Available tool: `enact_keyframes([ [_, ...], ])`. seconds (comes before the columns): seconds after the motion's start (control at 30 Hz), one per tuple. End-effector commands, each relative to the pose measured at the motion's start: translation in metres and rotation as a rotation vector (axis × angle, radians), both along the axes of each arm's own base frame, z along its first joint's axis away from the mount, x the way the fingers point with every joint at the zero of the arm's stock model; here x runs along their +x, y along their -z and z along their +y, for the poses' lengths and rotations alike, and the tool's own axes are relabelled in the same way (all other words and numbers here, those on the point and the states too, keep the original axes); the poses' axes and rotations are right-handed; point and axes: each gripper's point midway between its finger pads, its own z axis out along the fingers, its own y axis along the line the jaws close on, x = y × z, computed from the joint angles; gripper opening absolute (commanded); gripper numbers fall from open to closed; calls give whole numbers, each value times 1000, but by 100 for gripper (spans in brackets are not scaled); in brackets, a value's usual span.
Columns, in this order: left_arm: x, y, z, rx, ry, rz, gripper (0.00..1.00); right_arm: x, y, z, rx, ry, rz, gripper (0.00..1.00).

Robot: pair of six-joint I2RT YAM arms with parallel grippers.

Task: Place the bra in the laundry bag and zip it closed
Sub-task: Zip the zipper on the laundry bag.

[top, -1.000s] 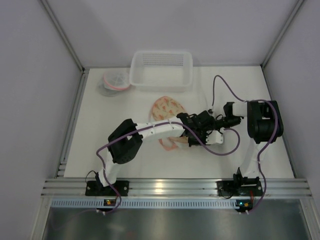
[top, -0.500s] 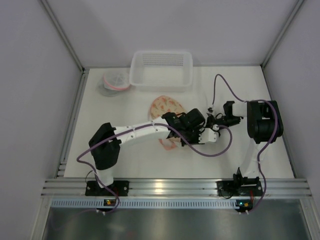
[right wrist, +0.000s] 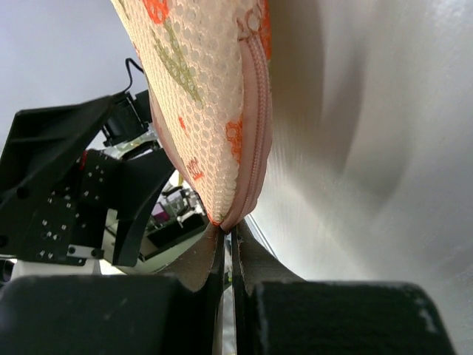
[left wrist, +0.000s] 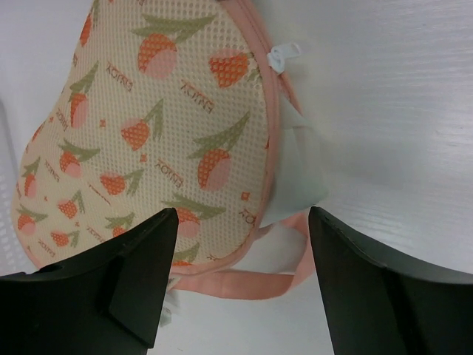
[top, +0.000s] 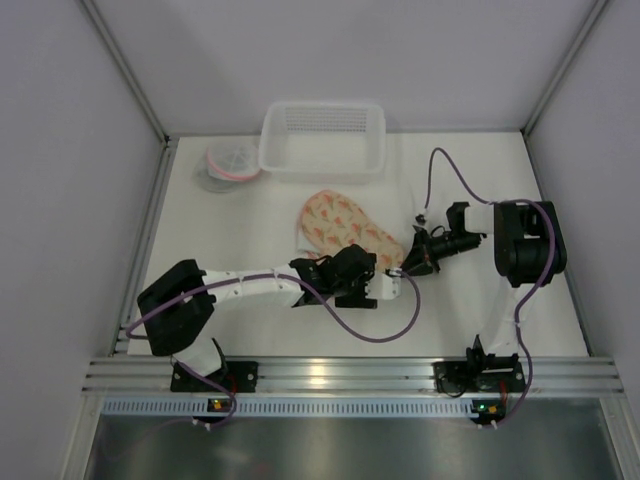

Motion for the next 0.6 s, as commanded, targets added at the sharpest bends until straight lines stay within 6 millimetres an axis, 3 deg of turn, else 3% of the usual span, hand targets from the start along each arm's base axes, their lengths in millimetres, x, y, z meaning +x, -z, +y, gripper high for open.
enact_keyframes([
  [0.0, 33, -47, -27, -202, -20, -215, 78, -3, -7, 3, 45, -16, -6, 0],
  [0.23, 40, -42, -39, -235, -34, -224, 78, -5, -8, 3, 41, -22, -5, 0],
  [0.57, 33, -18, -41, -196, 24, -196, 77, -6, -10, 5, 60, -19, 16, 0],
])
